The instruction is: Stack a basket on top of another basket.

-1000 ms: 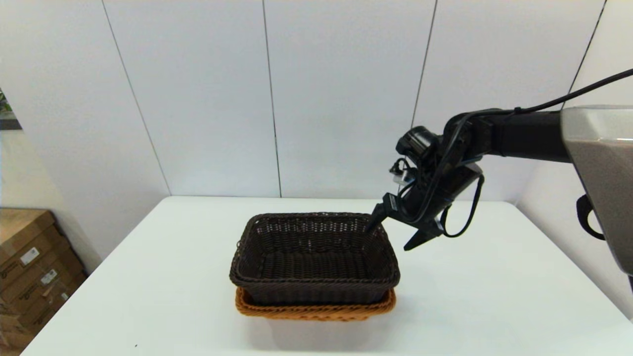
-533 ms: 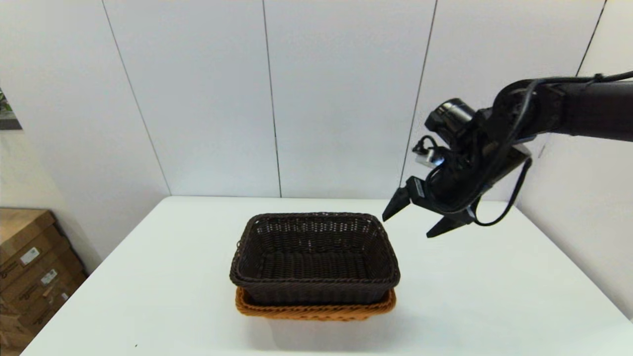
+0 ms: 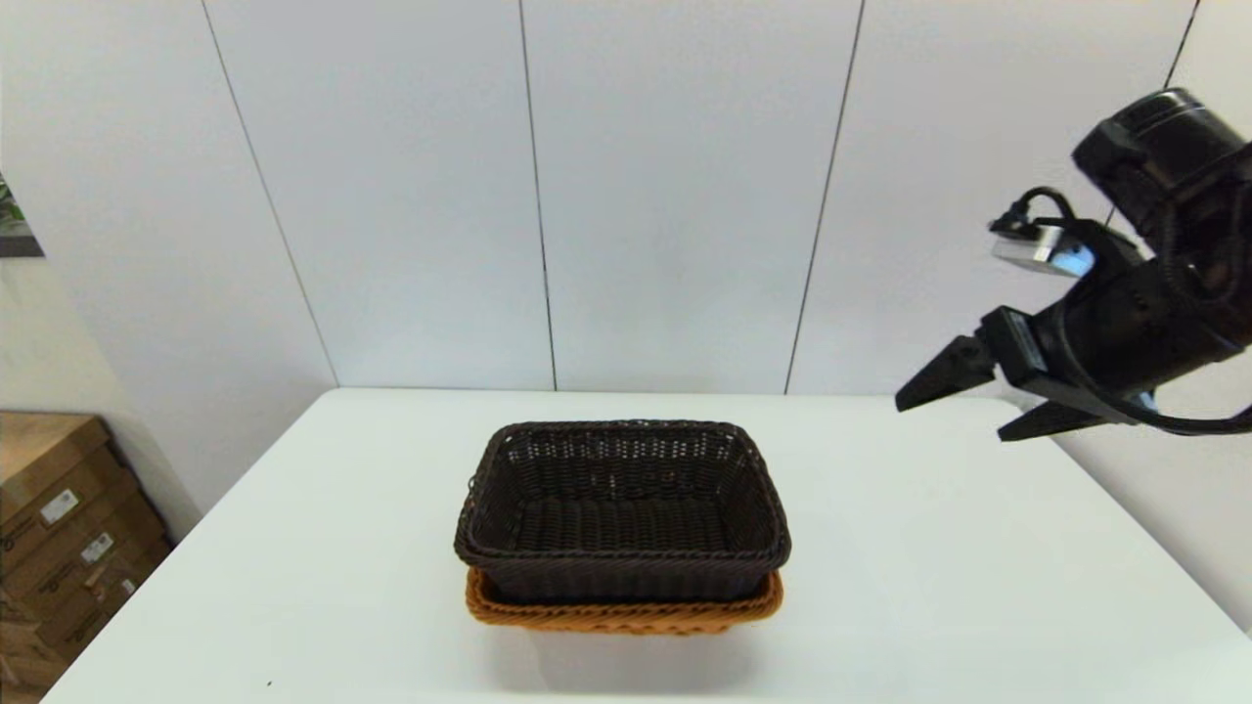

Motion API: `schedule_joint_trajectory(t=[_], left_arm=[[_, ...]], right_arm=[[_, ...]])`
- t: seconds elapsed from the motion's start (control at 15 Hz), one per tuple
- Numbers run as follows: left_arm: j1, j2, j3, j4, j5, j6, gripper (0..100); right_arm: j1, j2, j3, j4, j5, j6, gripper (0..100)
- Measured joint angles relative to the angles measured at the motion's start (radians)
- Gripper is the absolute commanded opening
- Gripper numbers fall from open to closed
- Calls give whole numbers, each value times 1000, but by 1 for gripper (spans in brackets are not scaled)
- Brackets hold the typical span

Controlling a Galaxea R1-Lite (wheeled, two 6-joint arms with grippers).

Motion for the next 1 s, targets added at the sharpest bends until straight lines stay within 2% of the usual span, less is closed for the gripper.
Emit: schedule_joint_trajectory(t=[0.33,0.6,1.0], left_arm=[[0,0,0,0,0,0,100],[0,0,0,0,0,0,100],[0,0,0,0,0,0,100]], right_arm=[[-106,-262,180,-13,-111,-75,100],[-183,-514,359,-17,-169,-124,100],[-199,-875,539,-19,-189,-166,100]])
